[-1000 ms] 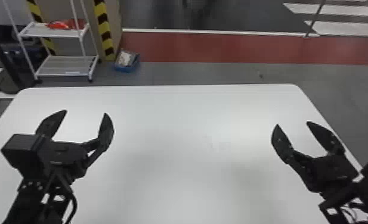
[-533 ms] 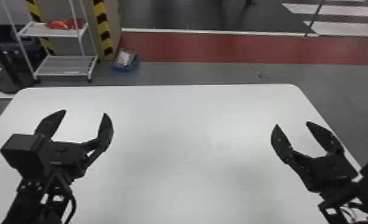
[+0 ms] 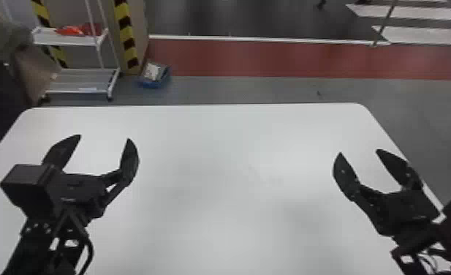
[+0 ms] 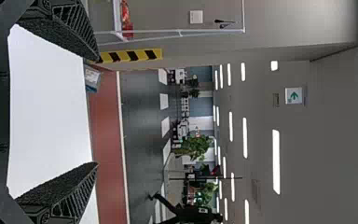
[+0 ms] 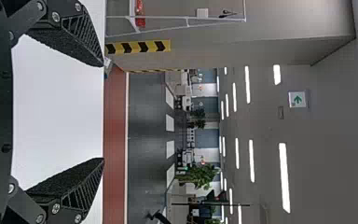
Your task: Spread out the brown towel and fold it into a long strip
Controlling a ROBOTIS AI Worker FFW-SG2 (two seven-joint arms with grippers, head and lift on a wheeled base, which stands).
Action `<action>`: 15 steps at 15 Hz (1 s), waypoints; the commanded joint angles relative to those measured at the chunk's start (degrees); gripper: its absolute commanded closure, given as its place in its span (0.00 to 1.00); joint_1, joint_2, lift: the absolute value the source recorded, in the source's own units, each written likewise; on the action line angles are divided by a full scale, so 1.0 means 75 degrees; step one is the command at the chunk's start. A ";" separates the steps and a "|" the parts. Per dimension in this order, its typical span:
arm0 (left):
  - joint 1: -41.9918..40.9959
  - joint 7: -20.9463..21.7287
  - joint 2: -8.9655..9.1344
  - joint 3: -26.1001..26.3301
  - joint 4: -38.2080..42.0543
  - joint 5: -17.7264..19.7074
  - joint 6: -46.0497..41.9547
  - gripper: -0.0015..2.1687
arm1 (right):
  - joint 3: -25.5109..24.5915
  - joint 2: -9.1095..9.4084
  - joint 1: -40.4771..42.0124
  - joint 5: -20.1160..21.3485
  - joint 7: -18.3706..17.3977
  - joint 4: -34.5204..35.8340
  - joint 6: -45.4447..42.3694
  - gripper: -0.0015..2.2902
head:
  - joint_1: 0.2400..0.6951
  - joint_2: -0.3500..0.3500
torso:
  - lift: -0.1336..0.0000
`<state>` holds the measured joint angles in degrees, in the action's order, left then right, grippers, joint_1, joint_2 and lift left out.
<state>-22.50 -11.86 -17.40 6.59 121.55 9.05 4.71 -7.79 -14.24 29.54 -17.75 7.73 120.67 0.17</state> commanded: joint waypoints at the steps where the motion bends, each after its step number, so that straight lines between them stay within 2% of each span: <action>1: 0.0000 0.0000 0.0000 0.0000 0.0000 0.0000 0.0000 0.04 | -0.0028 -0.0012 0.0011 0.0000 0.0000 0.0000 -0.0005 0.08 | 1.00 0.41 | 0.07; 15: 0.0012 0.0000 0.0000 0.0047 0.0023 -0.0023 0.0024 0.04 | -0.0086 -0.0012 0.0046 0.0000 0.0000 0.0000 -0.0005 0.08 | 1.00 0.39 | 0.07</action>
<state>-22.44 -11.86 -17.40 6.88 121.78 8.88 4.88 -8.38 -14.33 29.88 -17.75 7.73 120.67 0.14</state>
